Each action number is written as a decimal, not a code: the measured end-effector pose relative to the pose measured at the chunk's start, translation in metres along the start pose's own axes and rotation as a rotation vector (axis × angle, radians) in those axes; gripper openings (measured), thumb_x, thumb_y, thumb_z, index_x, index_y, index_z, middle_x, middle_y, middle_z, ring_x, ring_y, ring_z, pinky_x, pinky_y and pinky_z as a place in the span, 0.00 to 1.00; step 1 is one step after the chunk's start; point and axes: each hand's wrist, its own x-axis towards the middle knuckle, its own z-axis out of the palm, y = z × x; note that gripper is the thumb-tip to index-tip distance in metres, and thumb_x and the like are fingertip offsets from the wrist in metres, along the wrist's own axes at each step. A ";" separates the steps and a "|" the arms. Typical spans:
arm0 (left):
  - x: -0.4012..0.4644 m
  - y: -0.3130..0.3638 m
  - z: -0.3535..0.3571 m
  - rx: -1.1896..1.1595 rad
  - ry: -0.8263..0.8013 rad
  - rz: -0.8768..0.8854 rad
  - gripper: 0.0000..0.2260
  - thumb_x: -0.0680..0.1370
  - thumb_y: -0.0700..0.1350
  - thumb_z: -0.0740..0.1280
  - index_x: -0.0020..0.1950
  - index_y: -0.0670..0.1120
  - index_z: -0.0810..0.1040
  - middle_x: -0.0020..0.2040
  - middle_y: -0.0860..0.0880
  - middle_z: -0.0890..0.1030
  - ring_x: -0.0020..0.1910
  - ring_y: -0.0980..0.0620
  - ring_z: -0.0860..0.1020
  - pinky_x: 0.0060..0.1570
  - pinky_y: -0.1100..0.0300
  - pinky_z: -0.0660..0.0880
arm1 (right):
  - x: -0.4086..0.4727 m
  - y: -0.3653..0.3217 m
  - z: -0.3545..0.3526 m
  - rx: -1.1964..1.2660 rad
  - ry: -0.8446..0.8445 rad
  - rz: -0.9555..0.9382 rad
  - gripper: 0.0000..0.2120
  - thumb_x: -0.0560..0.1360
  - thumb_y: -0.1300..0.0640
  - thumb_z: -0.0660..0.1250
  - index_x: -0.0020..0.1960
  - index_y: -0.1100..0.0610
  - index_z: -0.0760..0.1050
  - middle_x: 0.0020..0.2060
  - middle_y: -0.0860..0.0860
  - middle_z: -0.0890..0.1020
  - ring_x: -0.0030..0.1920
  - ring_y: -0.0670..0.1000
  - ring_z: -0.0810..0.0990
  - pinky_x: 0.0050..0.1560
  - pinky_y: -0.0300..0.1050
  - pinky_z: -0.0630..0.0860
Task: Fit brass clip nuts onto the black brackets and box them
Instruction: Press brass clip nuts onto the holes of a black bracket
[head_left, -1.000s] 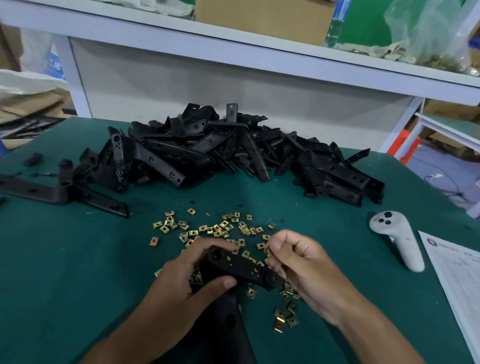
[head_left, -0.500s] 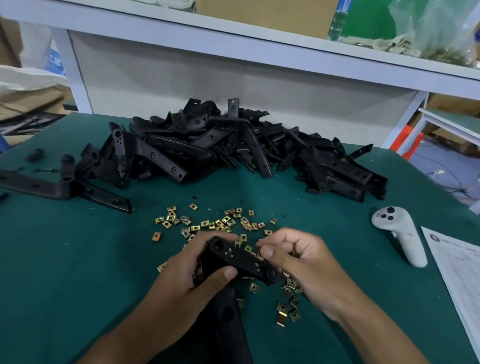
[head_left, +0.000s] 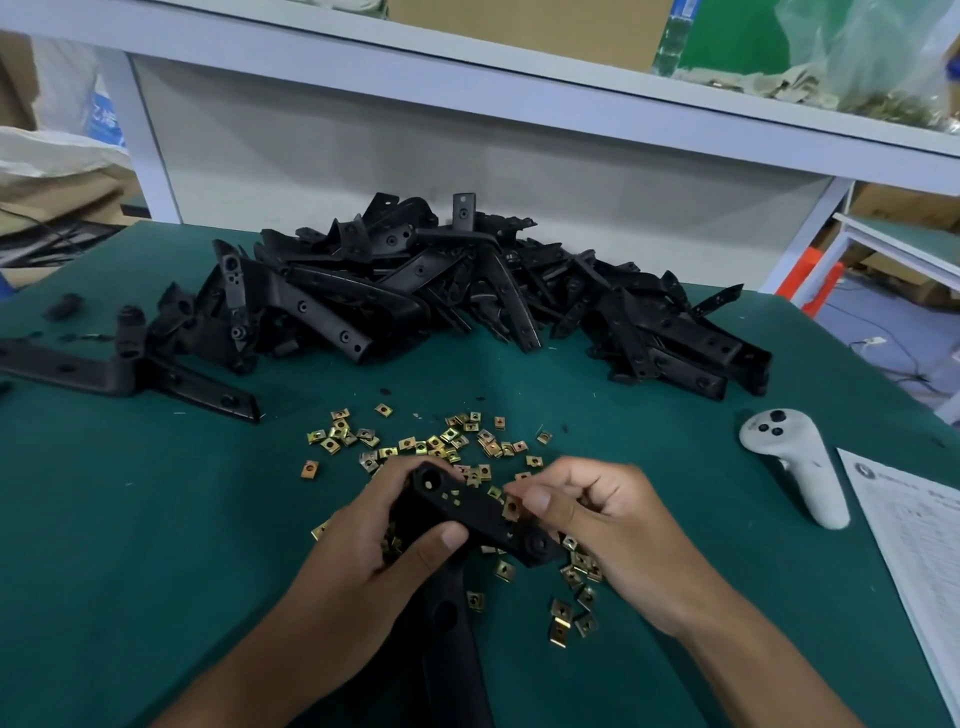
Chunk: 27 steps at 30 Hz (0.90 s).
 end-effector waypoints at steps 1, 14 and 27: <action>0.000 -0.001 0.000 -0.003 0.010 -0.001 0.15 0.76 0.64 0.66 0.61 0.62 0.75 0.48 0.56 0.82 0.46 0.56 0.81 0.42 0.68 0.77 | 0.000 0.002 -0.001 -0.021 -0.022 -0.005 0.17 0.74 0.34 0.69 0.51 0.45 0.86 0.44 0.50 0.86 0.46 0.51 0.83 0.50 0.38 0.78; 0.003 -0.005 -0.005 -0.049 0.032 -0.034 0.15 0.74 0.65 0.67 0.58 0.63 0.75 0.48 0.55 0.82 0.44 0.56 0.82 0.44 0.60 0.81 | 0.006 0.028 -0.021 -0.889 -0.035 0.011 0.20 0.76 0.33 0.61 0.64 0.38 0.76 0.55 0.31 0.74 0.60 0.35 0.68 0.64 0.41 0.68; 0.001 0.002 0.001 0.057 0.009 -0.004 0.10 0.77 0.59 0.71 0.58 0.67 0.76 0.49 0.62 0.83 0.44 0.61 0.82 0.43 0.69 0.78 | 0.009 0.021 -0.018 -0.416 0.209 -0.079 0.06 0.80 0.48 0.68 0.44 0.45 0.76 0.36 0.37 0.77 0.38 0.39 0.73 0.42 0.31 0.70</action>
